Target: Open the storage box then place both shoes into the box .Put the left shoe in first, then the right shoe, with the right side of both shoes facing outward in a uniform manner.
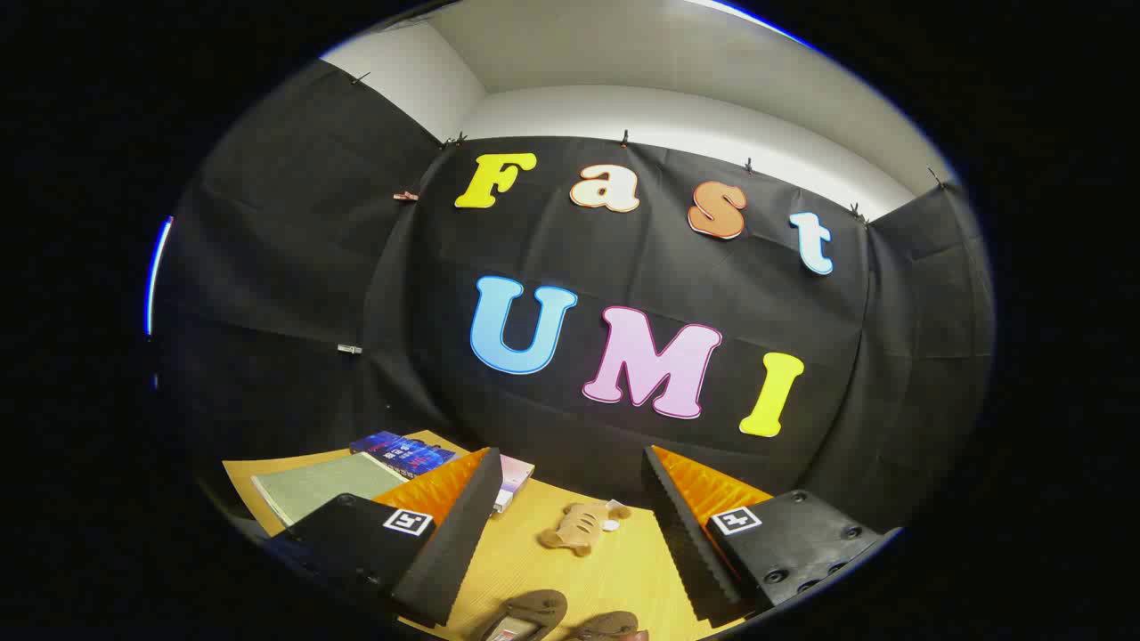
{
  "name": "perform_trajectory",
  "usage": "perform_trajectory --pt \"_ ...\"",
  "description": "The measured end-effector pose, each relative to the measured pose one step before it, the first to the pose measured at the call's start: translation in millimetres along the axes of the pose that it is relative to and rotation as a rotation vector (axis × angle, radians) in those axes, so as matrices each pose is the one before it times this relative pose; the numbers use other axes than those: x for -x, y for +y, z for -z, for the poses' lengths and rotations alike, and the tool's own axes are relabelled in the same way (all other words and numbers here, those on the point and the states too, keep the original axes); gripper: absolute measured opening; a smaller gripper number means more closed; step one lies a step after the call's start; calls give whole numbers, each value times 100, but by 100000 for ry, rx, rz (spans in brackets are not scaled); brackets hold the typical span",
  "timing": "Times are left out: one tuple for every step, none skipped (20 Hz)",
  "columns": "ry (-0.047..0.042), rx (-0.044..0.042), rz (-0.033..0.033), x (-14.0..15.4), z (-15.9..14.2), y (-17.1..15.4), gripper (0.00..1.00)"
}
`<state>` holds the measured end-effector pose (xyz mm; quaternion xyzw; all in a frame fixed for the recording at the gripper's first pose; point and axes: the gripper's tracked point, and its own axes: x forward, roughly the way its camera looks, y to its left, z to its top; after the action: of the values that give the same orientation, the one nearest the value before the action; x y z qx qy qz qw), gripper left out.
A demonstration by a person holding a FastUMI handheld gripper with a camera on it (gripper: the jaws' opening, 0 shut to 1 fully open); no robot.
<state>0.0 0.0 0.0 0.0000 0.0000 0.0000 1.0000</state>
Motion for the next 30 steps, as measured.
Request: perform_trajectory --pt "150 177 166 -71 -54 -2 97" --pt "184 405 491 -13 82 -93 97" --pt "488 422 616 -36 57 -93 97" --pt "801 395 1210 -76 232 -207 97" --pt "684 171 979 -54 162 -158 97" --pt "551 158 865 52 171 -65 97" --pt "658 345 898 -19 179 -120 97" --pt "338 484 951 9 101 -271 97" --pt "357 429 617 -39 147 -169 97" --pt "489 243 452 -32 121 -114 97" --pt "450 -3 301 -13 118 -61 97" --pt "407 -194 202 1 85 -58 97" --pt "200 -340 39 -17 59 -43 97" --pt "-57 -294 -278 13 -34 101 97" --pt "-2 -264 -313 25 77 36 97" --pt "61 -253 -85 -84 63 8 97" --pt "297 -44 11 -59 46 20 97" --pt "403 -140 -175 94 195 66 97" --pt "621 -223 -934 -42 164 263 97" --pt "861 -164 -1273 -153 196 329 97" --pt "802 -160 -1234 -14 219 329 97" --pt "918 -352 -1277 -97 244 232 97" --pt "799 -653 -1555 -167 311 273 97" --pt "1003 -894 -1739 -127 363 462 97" --pt "1058 -1380 -2404 -180 387 585 97" --pt "1441 -1915 -2660 -232 496 598 97" --pt "1732 -2476 -3484 -290 573 689 97" --pt "1865 -3180 -4420 -392 618 945 97" --pt "2077 -3996 -5076 -479 656 984 97" --pt "2429 -4460 -5520 -362 795 1016 97"
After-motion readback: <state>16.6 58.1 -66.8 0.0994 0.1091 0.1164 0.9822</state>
